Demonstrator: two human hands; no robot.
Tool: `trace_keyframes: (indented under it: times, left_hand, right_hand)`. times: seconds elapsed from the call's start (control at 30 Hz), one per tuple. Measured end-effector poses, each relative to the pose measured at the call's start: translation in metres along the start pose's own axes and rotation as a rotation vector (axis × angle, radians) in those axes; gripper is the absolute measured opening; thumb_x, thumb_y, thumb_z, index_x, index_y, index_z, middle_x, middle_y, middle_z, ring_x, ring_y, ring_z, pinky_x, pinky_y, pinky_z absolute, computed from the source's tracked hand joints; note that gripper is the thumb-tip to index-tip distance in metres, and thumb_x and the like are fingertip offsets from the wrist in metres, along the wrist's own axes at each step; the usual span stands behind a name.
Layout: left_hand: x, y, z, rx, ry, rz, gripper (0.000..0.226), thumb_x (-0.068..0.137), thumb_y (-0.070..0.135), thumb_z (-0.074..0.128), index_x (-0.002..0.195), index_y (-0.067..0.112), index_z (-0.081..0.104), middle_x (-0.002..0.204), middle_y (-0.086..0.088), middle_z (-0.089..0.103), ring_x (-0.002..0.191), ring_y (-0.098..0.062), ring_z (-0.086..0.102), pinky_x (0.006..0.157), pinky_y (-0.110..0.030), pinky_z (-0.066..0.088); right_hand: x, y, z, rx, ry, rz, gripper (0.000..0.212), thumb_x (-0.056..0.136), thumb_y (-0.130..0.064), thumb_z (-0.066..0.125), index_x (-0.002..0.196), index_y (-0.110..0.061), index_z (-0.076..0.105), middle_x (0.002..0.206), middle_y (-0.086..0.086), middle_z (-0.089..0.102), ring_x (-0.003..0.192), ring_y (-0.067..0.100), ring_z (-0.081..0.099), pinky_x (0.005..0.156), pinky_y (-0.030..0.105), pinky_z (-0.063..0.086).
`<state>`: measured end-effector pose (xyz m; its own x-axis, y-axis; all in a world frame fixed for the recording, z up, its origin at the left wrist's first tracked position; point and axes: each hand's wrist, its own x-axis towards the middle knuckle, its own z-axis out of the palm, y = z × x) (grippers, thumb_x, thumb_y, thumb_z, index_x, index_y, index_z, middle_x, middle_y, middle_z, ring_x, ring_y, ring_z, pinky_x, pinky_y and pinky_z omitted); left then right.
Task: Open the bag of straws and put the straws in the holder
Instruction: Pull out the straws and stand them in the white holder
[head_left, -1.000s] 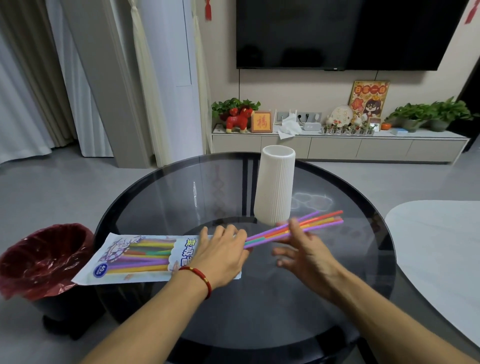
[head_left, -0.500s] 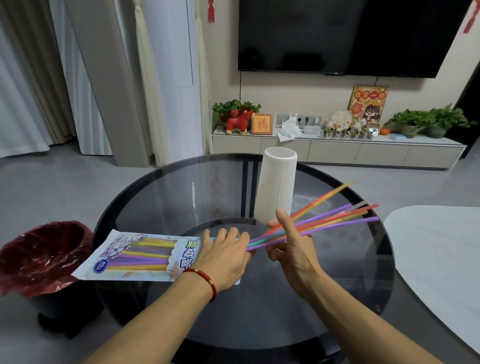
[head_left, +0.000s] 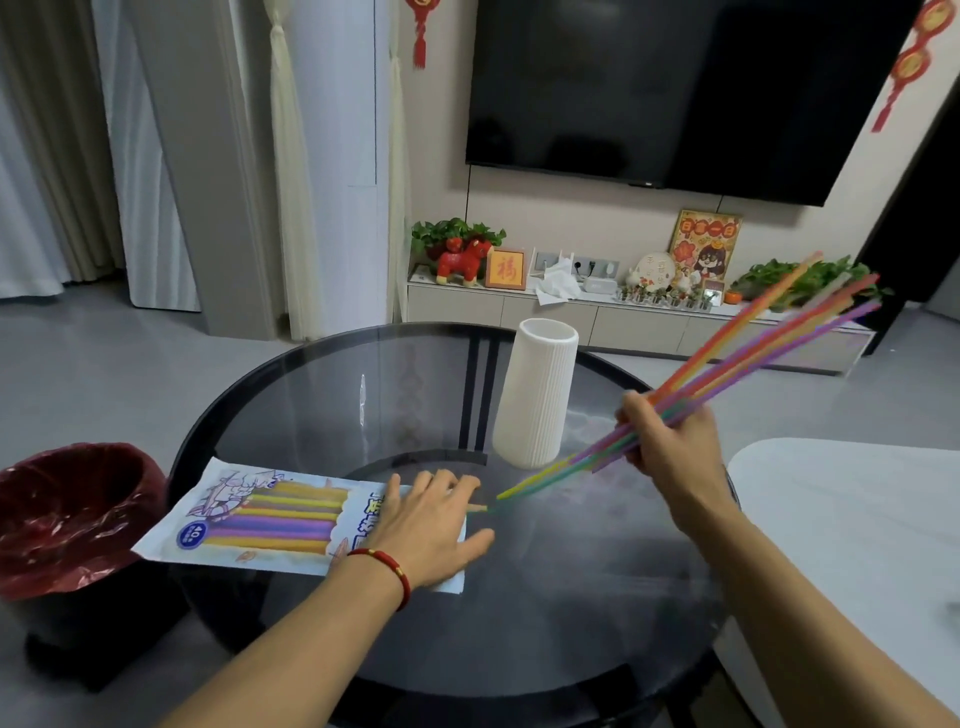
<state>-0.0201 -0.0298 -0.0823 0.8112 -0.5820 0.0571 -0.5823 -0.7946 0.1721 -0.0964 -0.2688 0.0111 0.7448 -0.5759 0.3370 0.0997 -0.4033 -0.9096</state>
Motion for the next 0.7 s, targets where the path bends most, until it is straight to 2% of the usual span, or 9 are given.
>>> trace_keyframes:
  times: [0.13, 0.27, 0.37, 0.47, 0.5, 0.6, 0.7]
  left_hand:
    - [0.001, 0.009, 0.001, -0.063, 0.035, 0.059, 0.074, 0.092, 0.059, 0.045, 0.153, 0.022, 0.025, 0.151, 0.0, 0.039, 0.142, -0.022, 0.029, 0.121, -0.053, 0.012]
    - [0.004, 0.028, -0.002, -0.296, 0.173, 0.146, 0.074, 0.088, 0.049, 0.058, 0.15, 0.017, 0.033, 0.144, -0.005, 0.041, 0.142, -0.023, 0.026, 0.115, -0.041, 0.031]
    - [0.004, 0.043, -0.001, -0.409, 0.201, 0.146, 0.073, 0.088, 0.044, 0.061, 0.149, 0.017, 0.032, 0.144, -0.005, 0.041, 0.141, -0.021, 0.026, 0.114, -0.033, 0.029]
    - [0.005, 0.051, 0.0, -0.514, 0.173, 0.091, 0.07, 0.088, 0.044, 0.062, 0.148, 0.023, 0.034, 0.141, -0.002, 0.047, 0.135, -0.02, 0.033, 0.11, -0.033, 0.033]
    - [0.006, 0.051, 0.0, -0.555, 0.16, 0.056, 0.07, 0.088, 0.044, 0.062, 0.148, 0.024, 0.033, 0.14, -0.001, 0.047, 0.134, -0.019, 0.035, 0.11, -0.036, 0.035]
    - [0.011, 0.053, -0.002, -0.654, 0.143, -0.009, 0.06, 0.091, 0.043, 0.062, 0.144, 0.025, 0.04, 0.133, -0.001, 0.053, 0.126, -0.02, 0.048, 0.105, -0.041, 0.043]
    - [0.013, 0.059, -0.004, -0.775, 0.128, -0.027, 0.037, 0.093, 0.042, 0.061, 0.129, 0.033, 0.053, 0.115, 0.005, 0.064, 0.104, -0.016, 0.063, 0.09, -0.039, 0.053]
  right_hand:
    - [0.032, -0.044, -0.015, -0.335, -0.077, -0.232, 0.029, 0.096, -0.019, 0.064, 0.07, -0.008, 0.071, 0.067, 0.012, 0.071, 0.059, 0.024, 0.069, 0.057, 0.039, 0.06]
    - [0.035, -0.058, 0.003, -0.545, -0.226, -0.322, 0.029, 0.095, -0.02, 0.066, 0.07, -0.006, 0.068, 0.064, 0.007, 0.07, 0.062, 0.023, 0.072, 0.058, 0.041, 0.061]
    - [0.013, -0.026, 0.024, -0.492, -0.251, -0.277, 0.027, 0.094, -0.018, 0.067, 0.072, -0.003, 0.068, 0.066, 0.009, 0.072, 0.062, 0.024, 0.073, 0.064, 0.043, 0.064]
    - [-0.004, -0.002, 0.036, -0.431, -0.274, -0.232, 0.028, 0.098, -0.02, 0.066, 0.072, -0.009, 0.065, 0.066, 0.001, 0.069, 0.058, 0.015, 0.072, 0.058, 0.027, 0.063]
    - [-0.003, -0.001, 0.037, -0.41, -0.27, -0.226, 0.029, 0.099, -0.019, 0.064, 0.071, -0.01, 0.065, 0.065, 0.001, 0.069, 0.057, 0.015, 0.071, 0.057, 0.027, 0.063]
    - [0.009, -0.012, 0.035, -0.369, -0.234, -0.232, 0.027, 0.094, -0.017, 0.064, 0.07, -0.006, 0.069, 0.065, 0.007, 0.073, 0.059, 0.022, 0.072, 0.063, 0.045, 0.065]
    - [0.009, -0.021, 0.036, -0.341, -0.277, -0.237, 0.023, 0.092, -0.019, 0.065, 0.073, -0.008, 0.069, 0.072, 0.007, 0.072, 0.067, 0.025, 0.072, 0.064, 0.047, 0.065]
